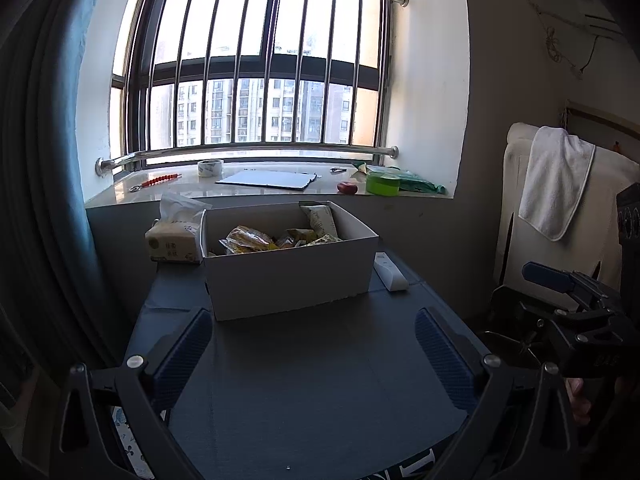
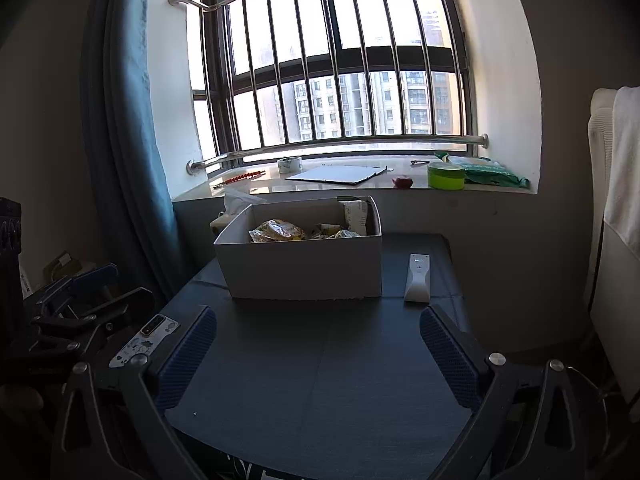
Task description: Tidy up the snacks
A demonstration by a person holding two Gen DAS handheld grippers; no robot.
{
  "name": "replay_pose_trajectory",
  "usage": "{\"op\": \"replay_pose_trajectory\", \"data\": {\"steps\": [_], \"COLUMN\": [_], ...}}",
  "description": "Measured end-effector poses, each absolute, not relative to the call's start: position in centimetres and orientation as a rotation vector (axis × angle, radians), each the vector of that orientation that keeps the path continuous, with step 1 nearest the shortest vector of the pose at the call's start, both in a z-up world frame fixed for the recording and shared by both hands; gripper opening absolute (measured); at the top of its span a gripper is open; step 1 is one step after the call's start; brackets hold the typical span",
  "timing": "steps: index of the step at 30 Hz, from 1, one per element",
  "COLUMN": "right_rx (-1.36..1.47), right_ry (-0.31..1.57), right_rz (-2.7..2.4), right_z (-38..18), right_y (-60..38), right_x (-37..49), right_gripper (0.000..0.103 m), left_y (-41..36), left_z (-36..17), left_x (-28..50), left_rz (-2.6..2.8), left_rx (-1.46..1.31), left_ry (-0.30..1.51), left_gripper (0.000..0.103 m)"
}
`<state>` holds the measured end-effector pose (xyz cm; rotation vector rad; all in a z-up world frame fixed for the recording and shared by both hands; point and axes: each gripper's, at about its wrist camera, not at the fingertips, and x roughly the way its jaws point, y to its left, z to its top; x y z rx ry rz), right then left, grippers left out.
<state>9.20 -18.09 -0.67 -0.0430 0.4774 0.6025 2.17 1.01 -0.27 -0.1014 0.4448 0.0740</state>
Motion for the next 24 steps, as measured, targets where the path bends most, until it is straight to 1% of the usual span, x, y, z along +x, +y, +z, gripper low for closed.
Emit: {"op": "replay_pose_trajectory", "data": {"steps": [24], "right_rx": [-0.046], "right_ry": [0.474], "right_rz": [0.606], "right_z": [-0.60], "right_y": [-17.87], "right_x": [9.03], "right_gripper": [0.103], "left_y": [0.60], "left_z": [-0.24], "left_x": [2.02], "left_rz": [0.072], "left_rx": [-0.088], "left_ry": [0.446], "left_gripper": [0.103]}}
